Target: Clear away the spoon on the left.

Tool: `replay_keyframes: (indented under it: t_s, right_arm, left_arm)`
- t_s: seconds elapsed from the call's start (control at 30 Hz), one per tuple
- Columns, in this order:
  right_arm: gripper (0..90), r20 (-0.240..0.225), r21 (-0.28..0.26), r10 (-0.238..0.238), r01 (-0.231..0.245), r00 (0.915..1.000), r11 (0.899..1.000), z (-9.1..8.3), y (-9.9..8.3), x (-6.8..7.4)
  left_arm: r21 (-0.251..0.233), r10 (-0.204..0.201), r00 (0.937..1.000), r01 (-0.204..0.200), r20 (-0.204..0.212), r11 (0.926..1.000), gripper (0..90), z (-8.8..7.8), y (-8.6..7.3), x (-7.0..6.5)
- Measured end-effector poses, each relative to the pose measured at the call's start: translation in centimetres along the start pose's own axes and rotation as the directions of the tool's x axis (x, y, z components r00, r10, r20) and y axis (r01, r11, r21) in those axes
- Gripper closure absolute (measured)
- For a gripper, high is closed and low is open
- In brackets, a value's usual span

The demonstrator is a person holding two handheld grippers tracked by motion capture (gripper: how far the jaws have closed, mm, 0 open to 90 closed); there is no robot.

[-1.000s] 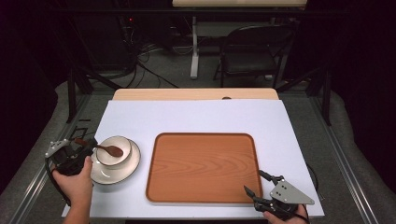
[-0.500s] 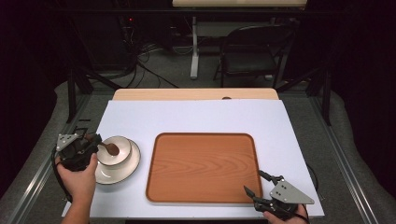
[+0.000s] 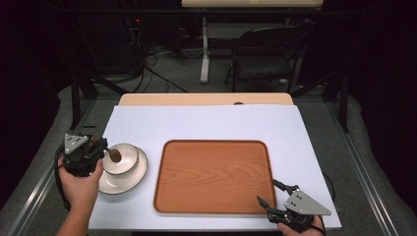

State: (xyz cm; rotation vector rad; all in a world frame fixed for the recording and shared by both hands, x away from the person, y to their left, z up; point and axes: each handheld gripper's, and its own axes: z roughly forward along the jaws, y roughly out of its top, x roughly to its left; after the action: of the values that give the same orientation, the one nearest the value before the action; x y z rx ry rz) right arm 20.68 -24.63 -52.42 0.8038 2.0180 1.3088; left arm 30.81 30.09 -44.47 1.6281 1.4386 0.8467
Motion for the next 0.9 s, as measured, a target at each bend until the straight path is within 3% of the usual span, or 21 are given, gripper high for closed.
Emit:
replay_keyframes:
  t_s: [0.37,0.5,0.9]
  right_arm:
    - [30.8,0.002,-0.001,-0.001,0.001,1.0000,1.000,0.0,0.0,0.0]
    - [30.8,0.002,-0.002,-0.002,0.002,1.0000,1.000,0.0,0.0,0.0]
    - [30.8,0.002,-0.002,-0.003,0.003,1.0000,1.000,0.0,0.0,0.0]
  left_arm:
    - [0.011,0.070,0.9972,-0.070,0.028,0.9975,84.1,-1.5,1.8,-1.2]
    - [0.034,0.086,0.9952,-0.088,0.047,0.9956,84.1,-1.7,2.2,-1.8]
    - [0.035,0.121,0.9875,-0.125,0.101,0.9916,84.2,-2.8,3.3,-3.4]
